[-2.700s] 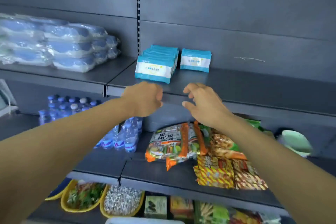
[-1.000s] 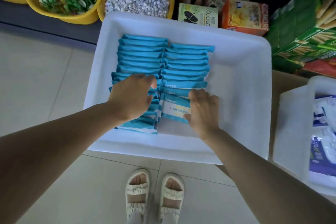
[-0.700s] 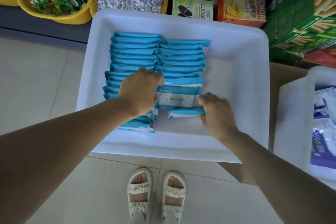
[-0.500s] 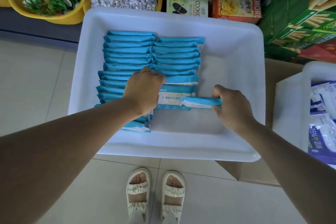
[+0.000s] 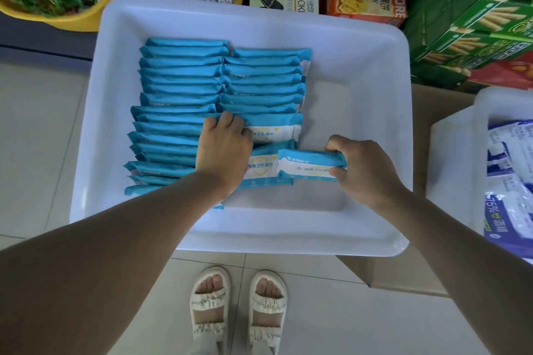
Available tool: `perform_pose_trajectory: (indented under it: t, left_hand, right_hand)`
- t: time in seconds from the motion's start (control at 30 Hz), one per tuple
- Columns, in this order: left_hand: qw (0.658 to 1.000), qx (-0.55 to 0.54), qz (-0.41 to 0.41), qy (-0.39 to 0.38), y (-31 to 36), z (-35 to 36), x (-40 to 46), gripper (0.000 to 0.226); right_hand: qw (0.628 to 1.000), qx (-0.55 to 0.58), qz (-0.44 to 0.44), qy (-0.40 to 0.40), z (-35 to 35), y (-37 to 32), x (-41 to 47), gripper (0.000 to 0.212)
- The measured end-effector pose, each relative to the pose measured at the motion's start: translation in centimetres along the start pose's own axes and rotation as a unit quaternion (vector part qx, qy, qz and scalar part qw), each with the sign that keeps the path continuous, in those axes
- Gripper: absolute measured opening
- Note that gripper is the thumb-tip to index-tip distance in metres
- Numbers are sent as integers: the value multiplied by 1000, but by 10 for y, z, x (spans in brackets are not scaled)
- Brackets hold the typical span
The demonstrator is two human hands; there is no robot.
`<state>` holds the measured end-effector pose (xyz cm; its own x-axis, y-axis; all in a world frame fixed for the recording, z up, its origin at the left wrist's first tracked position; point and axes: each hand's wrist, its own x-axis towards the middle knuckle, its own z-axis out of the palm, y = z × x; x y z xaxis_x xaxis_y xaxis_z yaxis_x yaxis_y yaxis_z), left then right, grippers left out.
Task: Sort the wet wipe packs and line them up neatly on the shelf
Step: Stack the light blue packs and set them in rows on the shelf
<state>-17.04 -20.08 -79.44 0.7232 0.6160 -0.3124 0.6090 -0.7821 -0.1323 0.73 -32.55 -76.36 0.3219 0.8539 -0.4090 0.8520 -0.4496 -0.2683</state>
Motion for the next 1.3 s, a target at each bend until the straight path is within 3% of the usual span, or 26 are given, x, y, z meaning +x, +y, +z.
perform_pose_trajectory:
  t: [0.2, 0.3, 0.43, 0.6, 0.73, 0.87, 1.07, 1.3]
  left_hand:
    - [1000, -10, 0, 9, -2, 10, -12, 41]
    - [998, -41, 21, 45, -8, -1, -7, 21]
    - [992, -45, -5, 120, -19, -6, 8, 23]
    - [999, -29, -19, 36, -13, -10, 10, 17]
    - [998, -22, 15, 61, -8, -14, 11, 19]
    - [992, -119, 18, 24, 3, -23, 6, 29]
    - [957, -290, -24, 12, -16, -33, -6, 29]
    - [932, -341, -54, 112, -72, -66, -21, 17]
  right_hand:
    - [1000, 7, -3, 7, -11, 0, -2, 20]
    - [1000, 12, -2, 16, -16, 1, -2, 20]
    - [1000, 13, -6, 21, -18, 1, -3, 19]
    - [1000, 16, -4, 23, -15, 0, -5, 15]
    - [1000, 7, 1, 17, -12, 0, -8, 14]
    - [1000, 0, -4, 11, -12, -1, -13, 17]
    - [1000, 3, -10, 3, -19, -9, -20, 13]
    - [999, 15, -39, 10, -28, -31, -16, 15]
